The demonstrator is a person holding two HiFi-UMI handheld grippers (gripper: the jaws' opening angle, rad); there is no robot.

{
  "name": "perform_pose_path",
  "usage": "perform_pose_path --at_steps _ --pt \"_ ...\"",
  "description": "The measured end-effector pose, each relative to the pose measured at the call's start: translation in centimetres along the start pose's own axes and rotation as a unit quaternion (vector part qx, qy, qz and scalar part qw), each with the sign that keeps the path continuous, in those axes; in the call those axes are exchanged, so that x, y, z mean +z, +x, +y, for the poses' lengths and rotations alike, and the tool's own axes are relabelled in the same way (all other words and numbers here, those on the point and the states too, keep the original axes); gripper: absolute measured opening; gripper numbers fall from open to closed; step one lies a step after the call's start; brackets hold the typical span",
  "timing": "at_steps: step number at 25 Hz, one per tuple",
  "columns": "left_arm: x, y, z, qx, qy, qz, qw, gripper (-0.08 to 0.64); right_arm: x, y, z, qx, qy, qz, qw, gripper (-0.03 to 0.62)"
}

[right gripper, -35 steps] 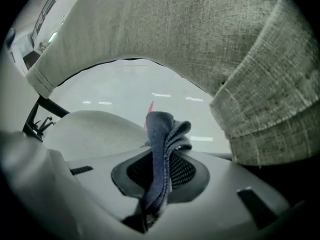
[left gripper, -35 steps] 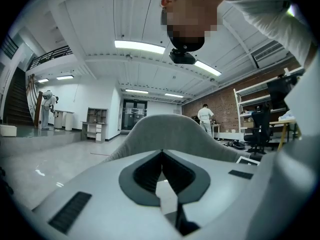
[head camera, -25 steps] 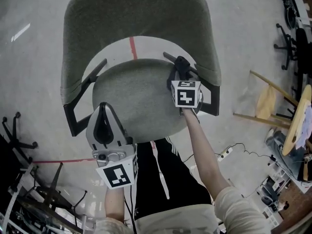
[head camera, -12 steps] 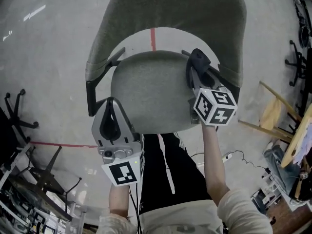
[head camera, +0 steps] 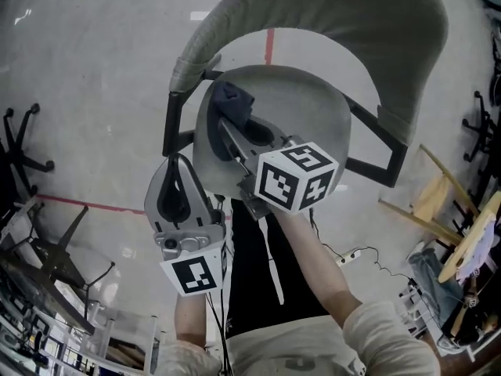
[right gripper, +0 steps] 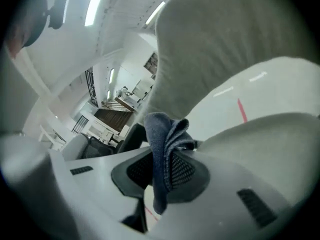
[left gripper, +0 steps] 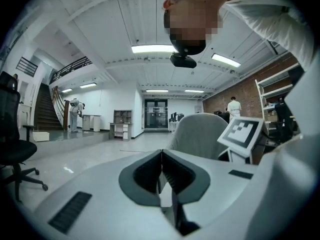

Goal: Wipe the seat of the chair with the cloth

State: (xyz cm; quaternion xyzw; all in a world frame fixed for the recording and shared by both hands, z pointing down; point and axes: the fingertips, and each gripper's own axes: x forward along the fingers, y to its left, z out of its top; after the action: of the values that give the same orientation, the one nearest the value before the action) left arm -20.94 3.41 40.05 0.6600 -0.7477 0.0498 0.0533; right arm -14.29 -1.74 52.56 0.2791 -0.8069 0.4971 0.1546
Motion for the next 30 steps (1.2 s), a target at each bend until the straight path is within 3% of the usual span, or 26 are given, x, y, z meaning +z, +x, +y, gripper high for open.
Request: perform_pose_path --at_steps 5,10,15,23,30 --pt "-0.4 -0.4 0.5 0.008 -0.003 0.003 1.0 0.015 -6.3 5.1 -1.0 0.019 0.071 0.073 0.995 0.057" --pt "-0.8 -0.4 0.8 0.01 -0.005 0.005 0.9999 0.015 -10.0 7.6 -3.0 -0.012 0.051 0.111 0.992 0.057" --pt "-1.2 -0.4 0.9 0.007 -0.006 0.009 0.9999 0.015 -11.1 8.3 -5.8 -0.056 0.046 0.12 0.99 0.057" --pt "-1.0 0.4 0.7 0.001 -0.008 0.009 0.9999 0.015 -11.2 7.7 -6.5 -0.065 0.025 0.134 0.989 0.057" --pt "-1.0 1.1 -0.1 -0.018 -0.005 0.009 0.9998 0.015 -10.7 4.9 -9.0 -0.098 0.007 0.143 0.985 0.057"
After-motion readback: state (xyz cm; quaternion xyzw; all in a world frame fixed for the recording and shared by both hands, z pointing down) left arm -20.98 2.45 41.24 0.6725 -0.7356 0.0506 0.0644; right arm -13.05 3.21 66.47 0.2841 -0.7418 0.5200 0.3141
